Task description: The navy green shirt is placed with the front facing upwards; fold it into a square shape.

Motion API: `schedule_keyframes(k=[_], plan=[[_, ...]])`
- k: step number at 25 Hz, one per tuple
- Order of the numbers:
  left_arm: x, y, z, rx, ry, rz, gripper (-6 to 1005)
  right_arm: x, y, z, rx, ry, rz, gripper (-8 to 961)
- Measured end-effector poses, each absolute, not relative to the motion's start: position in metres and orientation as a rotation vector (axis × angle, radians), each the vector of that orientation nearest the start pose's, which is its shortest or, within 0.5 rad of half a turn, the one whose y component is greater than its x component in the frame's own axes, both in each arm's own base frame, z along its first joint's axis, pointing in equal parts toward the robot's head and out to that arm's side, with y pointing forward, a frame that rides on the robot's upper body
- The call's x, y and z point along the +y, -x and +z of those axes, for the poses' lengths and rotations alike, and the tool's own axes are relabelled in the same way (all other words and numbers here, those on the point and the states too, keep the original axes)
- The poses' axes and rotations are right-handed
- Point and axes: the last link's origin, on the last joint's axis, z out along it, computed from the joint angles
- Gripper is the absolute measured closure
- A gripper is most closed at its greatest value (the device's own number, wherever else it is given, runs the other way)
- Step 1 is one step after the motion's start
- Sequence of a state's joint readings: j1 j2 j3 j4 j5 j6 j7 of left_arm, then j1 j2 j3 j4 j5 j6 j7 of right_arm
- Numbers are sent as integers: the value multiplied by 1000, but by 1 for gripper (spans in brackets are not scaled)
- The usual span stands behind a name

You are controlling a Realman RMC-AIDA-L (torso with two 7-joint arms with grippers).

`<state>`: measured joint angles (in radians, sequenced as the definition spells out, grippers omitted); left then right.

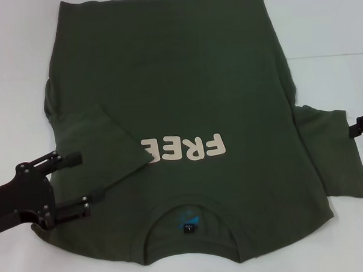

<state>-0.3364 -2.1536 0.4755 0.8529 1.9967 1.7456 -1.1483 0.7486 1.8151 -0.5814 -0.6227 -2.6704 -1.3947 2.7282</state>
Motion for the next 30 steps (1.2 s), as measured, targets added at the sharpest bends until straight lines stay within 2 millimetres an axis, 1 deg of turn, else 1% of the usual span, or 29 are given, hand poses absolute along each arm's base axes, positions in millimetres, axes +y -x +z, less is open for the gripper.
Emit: schedule_keyframes(k=[6,12,18,30], plan=[[274,295,34,-395,2546,-767,164,399,-323,106,1921,1814,33,112],[274,295,33,-396,2548,-772,165,399,-324,95,1892,1827,-8,112],[275,296,32,-402,2542,-767,165,398,-323,86,1885,1847,-5,113],[275,296,32,-404,2541,-766,165,398,-325,78,1871,1843,8,113]])
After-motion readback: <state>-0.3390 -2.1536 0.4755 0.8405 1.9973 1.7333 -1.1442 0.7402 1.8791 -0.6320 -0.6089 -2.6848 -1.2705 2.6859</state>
